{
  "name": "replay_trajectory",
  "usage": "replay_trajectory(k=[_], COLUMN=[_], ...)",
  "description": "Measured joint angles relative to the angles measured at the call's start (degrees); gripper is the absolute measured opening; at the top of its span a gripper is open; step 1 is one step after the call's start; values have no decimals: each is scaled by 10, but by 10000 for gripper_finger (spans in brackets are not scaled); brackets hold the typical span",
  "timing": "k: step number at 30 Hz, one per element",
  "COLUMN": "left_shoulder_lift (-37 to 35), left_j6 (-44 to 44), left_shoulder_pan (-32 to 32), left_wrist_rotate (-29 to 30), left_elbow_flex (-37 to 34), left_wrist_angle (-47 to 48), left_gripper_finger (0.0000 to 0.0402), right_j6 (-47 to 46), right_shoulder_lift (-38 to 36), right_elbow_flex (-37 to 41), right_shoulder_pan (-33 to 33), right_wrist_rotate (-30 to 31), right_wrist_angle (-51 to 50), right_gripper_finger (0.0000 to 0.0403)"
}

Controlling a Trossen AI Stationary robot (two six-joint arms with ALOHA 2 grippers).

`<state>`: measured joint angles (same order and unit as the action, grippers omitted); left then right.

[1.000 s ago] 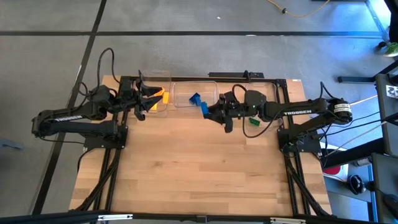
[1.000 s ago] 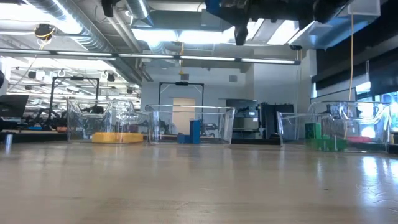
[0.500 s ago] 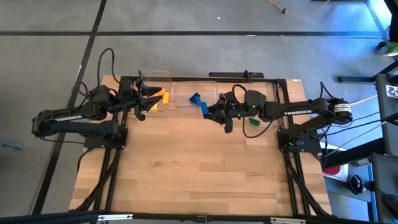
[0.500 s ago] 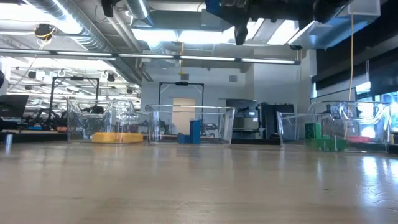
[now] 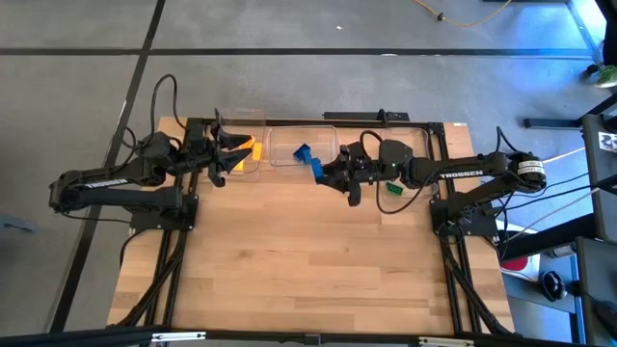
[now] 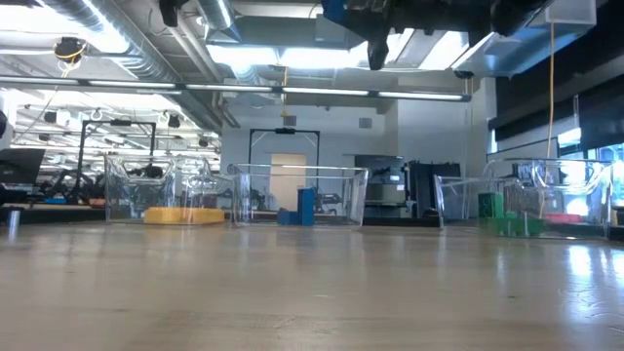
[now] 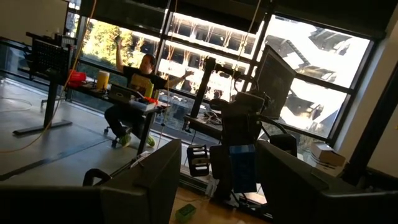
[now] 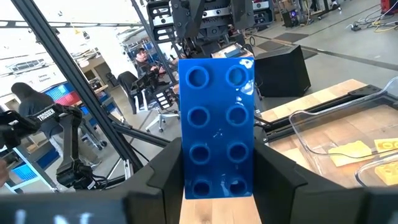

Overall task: Sort & place blocks by color
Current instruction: Put the blue game piece into the middle transparent bin

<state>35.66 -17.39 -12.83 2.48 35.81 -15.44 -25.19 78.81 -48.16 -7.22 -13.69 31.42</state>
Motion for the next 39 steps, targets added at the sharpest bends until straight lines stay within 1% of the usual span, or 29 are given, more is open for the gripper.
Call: replay_trajectory(k=[10, 13, 15, 18, 22, 24, 27, 30, 33, 39], left_shoulder_lift=[0, 0, 0, 0, 0, 0, 0, 0, 0, 0], left_j6=[0, 0, 3, 16, 21, 21, 21, 30, 30, 30], left_shoulder_pan=[0, 0, 0, 0, 0, 0, 0, 0, 0, 0], left_wrist_rotate=[-3, -3, -3, -4, -3, -3, -2, -2, -2, -2], left_elbow_flex=[0, 0, 0, 0, 0, 0, 0, 0, 0, 0], left_wrist_angle=[0, 0, 0, 0, 0, 0, 0, 0, 0, 0], left_gripper_finger=[197, 197, 197, 197, 197, 197, 197, 197, 197, 197], right_j6=[-46, -57, -60, -27, 48, 80, 97, 103, 85, 52], right_shoulder_lift=[0, 0, 0, 12, 63, 98, 156, 207, 256, 324], right_elbow_flex=[0, -1, -15, -80, -208, -263, -316, -337, -338, -338], right_shoulder_pan=[0, -1, -5, -24, -76, -107, -144, -169, -185, -192], right_wrist_rotate=[2, 27, 40, 64, 91, 93, 95, 102, 102, 97], right_wrist_angle=[-2, -14, -59, -195, -378, -459, -531, -556, -557, -550], right_gripper_finger=[143, 143, 143, 143, 143, 143, 143, 143, 143, 143])
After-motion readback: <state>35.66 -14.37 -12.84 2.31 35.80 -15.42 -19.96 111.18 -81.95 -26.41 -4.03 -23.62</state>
